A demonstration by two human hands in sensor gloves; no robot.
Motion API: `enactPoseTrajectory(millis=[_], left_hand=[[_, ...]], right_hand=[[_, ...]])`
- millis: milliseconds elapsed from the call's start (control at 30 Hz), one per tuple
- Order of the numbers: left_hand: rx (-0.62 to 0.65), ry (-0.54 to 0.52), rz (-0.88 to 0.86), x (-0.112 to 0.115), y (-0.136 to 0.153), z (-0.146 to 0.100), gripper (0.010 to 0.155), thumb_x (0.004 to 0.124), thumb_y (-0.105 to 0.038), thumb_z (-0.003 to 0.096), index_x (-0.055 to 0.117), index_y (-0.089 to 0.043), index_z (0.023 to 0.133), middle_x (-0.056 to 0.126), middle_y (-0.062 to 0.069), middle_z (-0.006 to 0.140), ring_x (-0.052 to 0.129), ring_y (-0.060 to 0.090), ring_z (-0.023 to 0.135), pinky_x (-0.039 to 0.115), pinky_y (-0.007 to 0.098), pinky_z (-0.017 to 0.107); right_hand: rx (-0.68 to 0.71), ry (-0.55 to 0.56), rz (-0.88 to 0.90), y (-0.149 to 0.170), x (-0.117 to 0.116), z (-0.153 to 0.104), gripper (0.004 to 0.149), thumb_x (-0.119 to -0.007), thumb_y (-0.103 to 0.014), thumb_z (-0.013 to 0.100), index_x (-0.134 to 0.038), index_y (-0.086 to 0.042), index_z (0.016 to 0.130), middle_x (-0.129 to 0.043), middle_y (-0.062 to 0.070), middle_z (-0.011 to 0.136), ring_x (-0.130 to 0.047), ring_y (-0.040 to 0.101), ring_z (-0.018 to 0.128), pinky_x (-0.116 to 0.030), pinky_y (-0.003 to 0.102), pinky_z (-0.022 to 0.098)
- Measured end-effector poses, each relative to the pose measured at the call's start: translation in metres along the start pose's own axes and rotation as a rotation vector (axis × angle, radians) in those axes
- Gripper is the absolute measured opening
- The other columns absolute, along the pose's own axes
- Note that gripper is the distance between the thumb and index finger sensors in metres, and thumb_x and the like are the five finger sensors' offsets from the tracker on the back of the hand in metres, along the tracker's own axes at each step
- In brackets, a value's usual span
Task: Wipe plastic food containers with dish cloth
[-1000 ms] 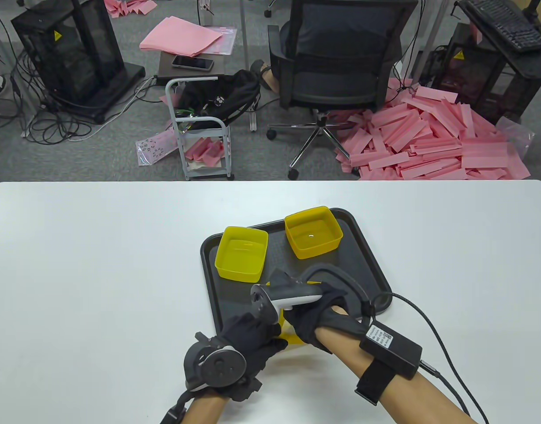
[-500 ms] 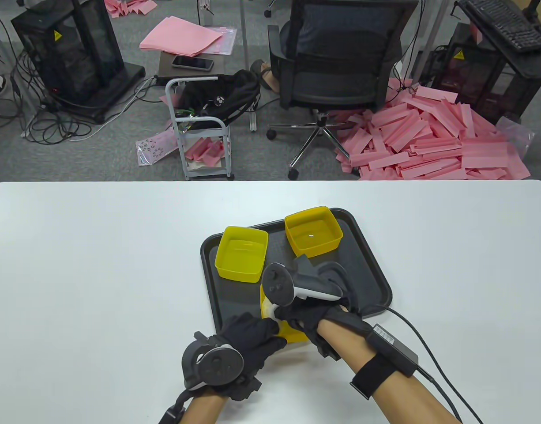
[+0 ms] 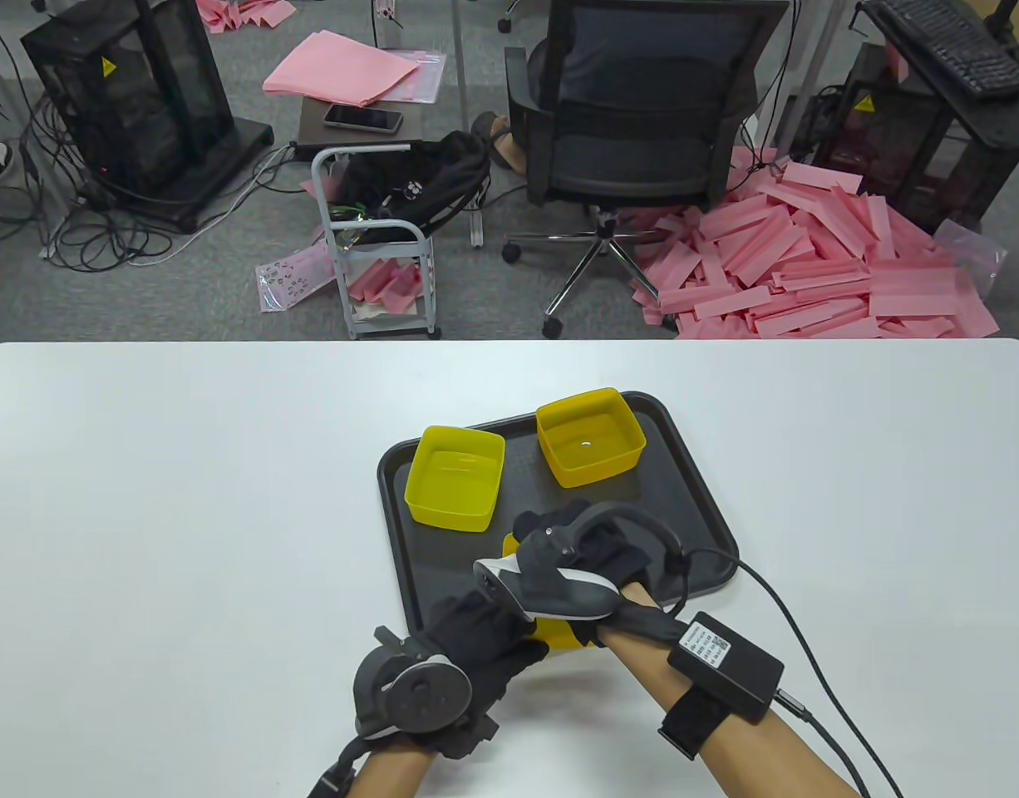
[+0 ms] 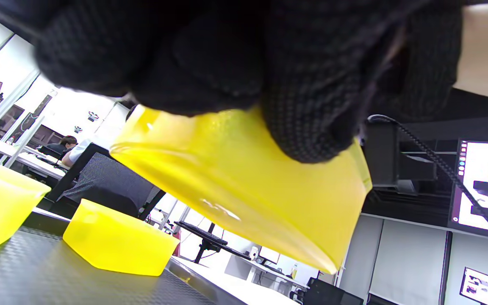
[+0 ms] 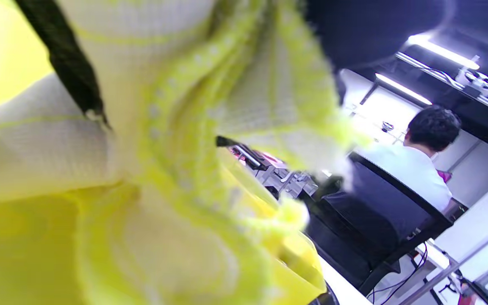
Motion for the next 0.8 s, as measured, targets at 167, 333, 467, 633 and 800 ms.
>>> enactPoseTrajectory(millis=[167, 333, 467, 633, 800], left_hand=[[-0.028, -0.002, -0.002, -0.001, 0.007, -0.001, 0.043, 0.096, -0.049, 0.0348, 0.094, -0.023, 0.068, 0.101, 0.001, 0.04, 0.1, 0.027, 0.037, 0.085, 0.044, 0.03], [-0.033, -0.002, 0.03, 0.002, 0.006, 0.0, 0.043, 0.096, -0.049, 0.0348, 0.095, -0.023, 0.068, 0.102, 0.001, 0.04, 0.1, 0.026, 0.037, 0.086, 0.043, 0.03], [-0.028, -0.002, 0.031, 0.001, 0.006, -0.001, 0.043, 0.096, -0.049, 0.0344, 0.095, -0.023, 0.068, 0.101, 0.001, 0.04, 0.1, 0.026, 0.037, 0.086, 0.043, 0.029], [-0.028, -0.006, 0.021, 0.0, 0.006, -0.003, 0.043, 0.096, -0.049, 0.0347, 0.095, -0.022, 0.068, 0.101, 0.002, 0.039, 0.1, 0.026, 0.036, 0.086, 0.043, 0.029], [-0.036, -0.02, 0.007, -0.002, 0.007, -0.003, 0.044, 0.095, -0.05, 0.0346, 0.094, -0.021, 0.068, 0.101, 0.001, 0.039, 0.1, 0.026, 0.035, 0.086, 0.043, 0.028]], right_hand=[[0.065, -0.136, -0.12, -0.005, -0.01, -0.009, 0.049, -0.087, -0.041, 0.047, -0.078, -0.027, 0.093, -0.095, -0.002, 0.078, -0.097, 0.028, 0.056, -0.089, 0.037, 0.033], [0.104, -0.339, -0.101, -0.014, -0.013, -0.015, 0.046, -0.084, -0.038, 0.049, -0.079, -0.027, 0.093, -0.09, 0.0, 0.085, -0.092, 0.031, 0.065, -0.087, 0.04, 0.04], [0.148, -0.483, 0.008, -0.013, -0.016, -0.014, 0.046, -0.08, -0.036, 0.051, -0.075, -0.024, 0.096, -0.087, 0.001, 0.089, -0.09, 0.031, 0.071, -0.086, 0.039, 0.041], [0.157, -0.496, 0.27, -0.008, -0.014, -0.011, 0.046, -0.077, -0.036, 0.052, -0.074, -0.023, 0.096, -0.088, 0.001, 0.089, -0.092, 0.03, 0.068, -0.088, 0.036, 0.037], [0.122, -0.486, 0.539, 0.004, -0.019, -0.006, 0.046, -0.074, -0.038, 0.053, -0.069, -0.023, 0.097, -0.091, 0.0, 0.085, -0.096, 0.027, 0.062, -0.089, 0.032, 0.032]])
Point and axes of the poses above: the tracker on the back of each hand, its own y axis roughly to the little-finger side, its own z axis roughly from the wrist to the fingertips, x = y × z, the point moved 3 cm from there along z, roughly from the wrist to the fingertips
